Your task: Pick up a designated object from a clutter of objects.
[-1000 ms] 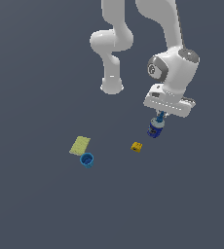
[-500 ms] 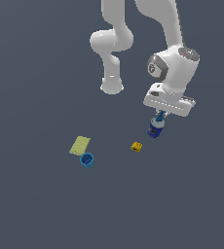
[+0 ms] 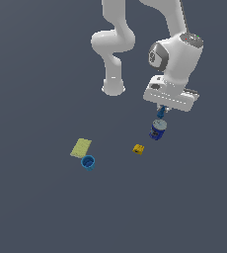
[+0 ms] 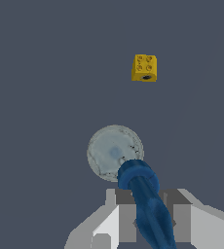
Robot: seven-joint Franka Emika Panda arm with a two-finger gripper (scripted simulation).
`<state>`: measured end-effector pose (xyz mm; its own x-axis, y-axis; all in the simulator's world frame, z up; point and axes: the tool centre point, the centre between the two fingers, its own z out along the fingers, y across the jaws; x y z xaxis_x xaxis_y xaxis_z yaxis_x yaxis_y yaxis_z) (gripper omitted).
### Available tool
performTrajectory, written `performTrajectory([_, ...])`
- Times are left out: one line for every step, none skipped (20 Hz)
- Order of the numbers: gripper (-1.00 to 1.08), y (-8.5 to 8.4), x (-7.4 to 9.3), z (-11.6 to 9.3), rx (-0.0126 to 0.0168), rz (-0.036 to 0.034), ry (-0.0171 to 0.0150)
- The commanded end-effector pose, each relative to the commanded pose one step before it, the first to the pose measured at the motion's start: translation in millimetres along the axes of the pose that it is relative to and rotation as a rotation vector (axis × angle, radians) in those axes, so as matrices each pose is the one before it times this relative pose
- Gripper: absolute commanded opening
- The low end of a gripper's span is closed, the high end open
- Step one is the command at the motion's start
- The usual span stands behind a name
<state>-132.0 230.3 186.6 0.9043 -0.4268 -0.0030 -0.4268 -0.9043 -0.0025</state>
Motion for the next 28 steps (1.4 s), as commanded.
performTrajectory([-1.0, 6.55, 1.83, -16.74, 0.00166, -0.00035, -0.00067])
performTrajectory([-1.0, 2.99, 0.86, -7.5, 0.00036, -0.00013, -0.0003])
performTrajectory([-1.0, 3.15, 0.91, -7.9, 0.00037, -0.00013, -0.0003])
performTrajectory([-1.0, 3.31, 0.97, -8.3, 0.00037, -0.00013, -0.00029])
performTrajectory([-1.0, 3.47, 1.03, -8.7, 0.00037, -0.00013, -0.00029])
performTrajectory([-1.0, 3.6, 1.08, -9.06, 0.0, 0.0, 0.0])
performTrajectory([-1.0, 3.76, 1.16, -9.35, 0.00053, -0.00019, -0.0004])
performTrajectory([-1.0, 3.68, 1.15, -9.23, 0.0, 0.0, 0.0])
performTrajectory([-1.0, 3.68, 1.17, -9.2, 0.0, 0.0, 0.0])
performTrajectory([-1.0, 3.69, 1.2, -9.19, 0.0, 0.0, 0.0])
performTrajectory([-1.0, 3.7, 1.23, -9.19, 0.0, 0.0, 0.0])
performTrajectory([-1.0, 3.72, 1.26, -9.19, 0.0, 0.0, 0.0])
performTrajectory([-1.0, 3.74, 1.3, -9.21, 0.0, 0.0, 0.0])
performTrajectory([-1.0, 3.75, 1.32, -9.25, -0.00026, 0.00025, 0.00033])
performTrajectory([-1.0, 3.7, 1.36, -9.19, -0.00033, 0.0002, 0.0003])
performTrajectory([-1.0, 3.61, 1.37, -8.99, -0.00034, 0.00019, 0.00029])
performTrajectory([-1.0, 3.5, 1.37, -8.72, -0.00034, 0.0002, 0.00029])
performTrajectory([-1.0, 3.36, 1.34, -8.37, -0.00034, 0.0002, 0.00029])
performTrajectory([-1.0, 3.2, 1.3, -7.96, -0.00034, 0.0002, 0.00028])
performTrajectory([-1.0, 2.98, 1.25, -7.52, -0.00048, 0.00029, 0.0004])
performTrajectory([-1.0, 2.8, 1.25, -7.09, -0.00034, 0.0002, 0.00028])
performTrajectory([-1.0, 2.55, 1.2, -6.64, -0.00049, 0.00027, 0.0004])
performTrajectory([-1.0, 2.37, 1.18, -6.19, -0.00035, 0.00018, 0.00029])
performTrajectory([-1.0, 2.18, 1.12, -5.75, -0.00035, 0.00018, 0.00029])
performTrajectory([-1.0, 1.99, 1.05, -5.29, -0.00035, 0.00018, 0.00029])
performTrajectory([-1.0, 1.8, 0.96, -4.82, -0.00035, 0.00018, 0.00029])
performTrajectory([-1.0, 1.69, 0.94, -4.35, 0.0, 0.0, 0.0])
performTrajectory([-1.0, 1.36, 0.76, -3.84, -0.0005, 0.00025, 0.00041])
